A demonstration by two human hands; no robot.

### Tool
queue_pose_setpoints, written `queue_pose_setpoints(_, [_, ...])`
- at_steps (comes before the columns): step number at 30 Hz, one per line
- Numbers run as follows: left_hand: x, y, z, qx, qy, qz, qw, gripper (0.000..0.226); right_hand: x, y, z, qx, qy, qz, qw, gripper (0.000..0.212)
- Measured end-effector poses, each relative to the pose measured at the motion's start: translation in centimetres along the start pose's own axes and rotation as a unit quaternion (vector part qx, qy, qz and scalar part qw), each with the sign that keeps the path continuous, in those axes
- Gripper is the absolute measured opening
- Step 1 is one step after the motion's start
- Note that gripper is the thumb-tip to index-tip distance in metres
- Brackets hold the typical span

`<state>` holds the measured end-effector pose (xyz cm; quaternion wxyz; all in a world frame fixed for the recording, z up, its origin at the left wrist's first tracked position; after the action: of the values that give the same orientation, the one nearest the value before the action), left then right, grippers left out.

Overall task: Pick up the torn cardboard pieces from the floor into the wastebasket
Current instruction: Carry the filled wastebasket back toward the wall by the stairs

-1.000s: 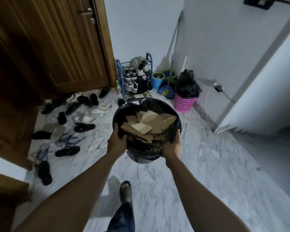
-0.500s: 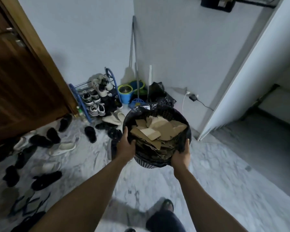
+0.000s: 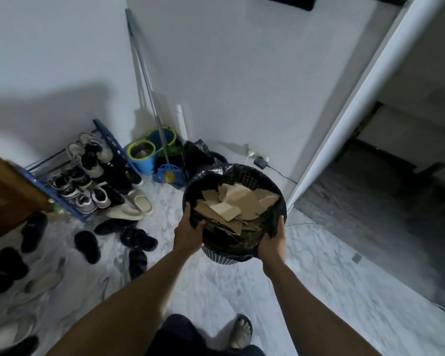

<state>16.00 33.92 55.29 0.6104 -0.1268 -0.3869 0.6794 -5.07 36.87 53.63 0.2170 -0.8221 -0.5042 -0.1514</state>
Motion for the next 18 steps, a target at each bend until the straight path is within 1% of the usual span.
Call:
queue_pose_setpoints(3, [-4.5, 0.8, 1.4, -0.003, 0.02, -0.026, 0.999, 0.07, -3.7, 1.4, 0.1, -0.011, 0.03, 0.028, 0.999, 0.075])
queue_pose_setpoints(6, [-8.9, 1.8, 2.5, -0.009, 0.011, -0.074, 0.997, 0.066, -6.5, 3.0, 0.4, -0.023, 0.063, 0.055, 0.996, 0.075])
queue_pose_setpoints(8, [-12.5, 2.6, 2.7, -0.016, 0.027, -0.105, 0.994, 0.069, -8.6, 4.4, 0.8, -0.035, 0.081, 0.082, 0.993, 0.076])
queue_pose_setpoints(11, [-17.9, 3.9, 3.6, -0.049, 0.055, -0.152, 0.986, 0.068, -11.8, 6.2, 1.5, -0.049, 0.086, 0.133, 0.986, 0.076])
queue_pose_setpoints(13, [-20.3, 4.6, 4.0, -0.057, 0.042, -0.185, 0.98, 0.068, -13.1, 7.1, 2.1, -0.07, 0.108, 0.147, 0.981, 0.075])
queue_pose_setpoints(15, [-22.2, 5.6, 4.1, -0.069, 0.035, -0.202, 0.976, 0.07, -14.1, 8.0, 2.6, -0.065, 0.121, 0.16, 0.978, 0.076])
queue_pose_setpoints(18, [-25.0, 8.0, 3.4, -0.076, 0.026, -0.224, 0.971, 0.07, -15.4, 9.2, 4.3, -0.056, 0.132, 0.207, 0.968, 0.078])
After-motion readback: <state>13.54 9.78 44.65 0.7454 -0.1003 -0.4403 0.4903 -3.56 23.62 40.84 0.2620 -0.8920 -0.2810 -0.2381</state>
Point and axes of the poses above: each hand's wrist, its own x-axis away from the middle knuckle, its own y-axis out of the palm, z = x × y, the point moved 1 cm from there along -x, towards the middle knuckle, and after that the axes turned 6 degrees about -x, right-handed, at the moved point
